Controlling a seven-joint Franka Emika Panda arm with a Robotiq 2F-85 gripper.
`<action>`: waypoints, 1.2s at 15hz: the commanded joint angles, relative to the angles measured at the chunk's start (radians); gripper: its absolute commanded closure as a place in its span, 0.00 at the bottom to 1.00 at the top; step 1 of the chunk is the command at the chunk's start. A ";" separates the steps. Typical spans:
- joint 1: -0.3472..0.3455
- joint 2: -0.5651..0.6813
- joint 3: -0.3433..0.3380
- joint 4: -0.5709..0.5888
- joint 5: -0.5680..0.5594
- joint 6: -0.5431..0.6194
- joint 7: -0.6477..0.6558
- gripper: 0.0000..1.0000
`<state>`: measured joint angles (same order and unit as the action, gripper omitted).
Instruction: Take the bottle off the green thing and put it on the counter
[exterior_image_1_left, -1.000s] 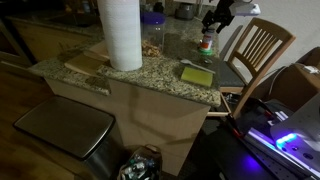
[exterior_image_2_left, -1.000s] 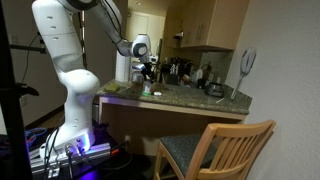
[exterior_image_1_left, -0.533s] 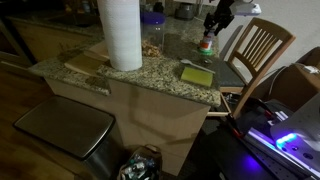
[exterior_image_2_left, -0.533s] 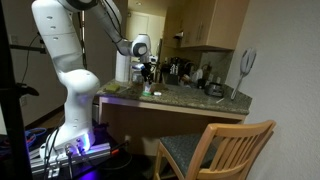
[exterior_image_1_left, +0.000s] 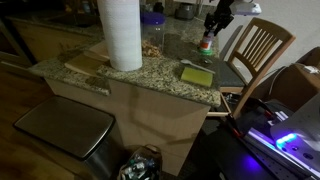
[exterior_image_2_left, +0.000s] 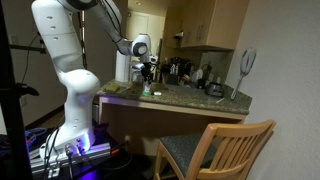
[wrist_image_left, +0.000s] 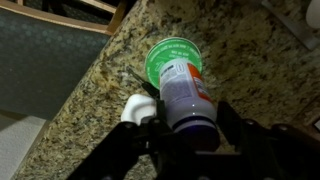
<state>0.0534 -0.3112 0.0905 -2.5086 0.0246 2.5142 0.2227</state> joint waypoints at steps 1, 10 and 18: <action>0.040 0.006 -0.030 -0.007 0.102 0.067 -0.095 0.71; 0.149 0.016 0.026 0.159 0.200 -0.033 -0.153 0.71; 0.130 0.033 0.030 0.111 0.178 -0.003 -0.145 0.71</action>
<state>0.2028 -0.2907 0.1129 -2.3624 0.2097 2.4780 0.0808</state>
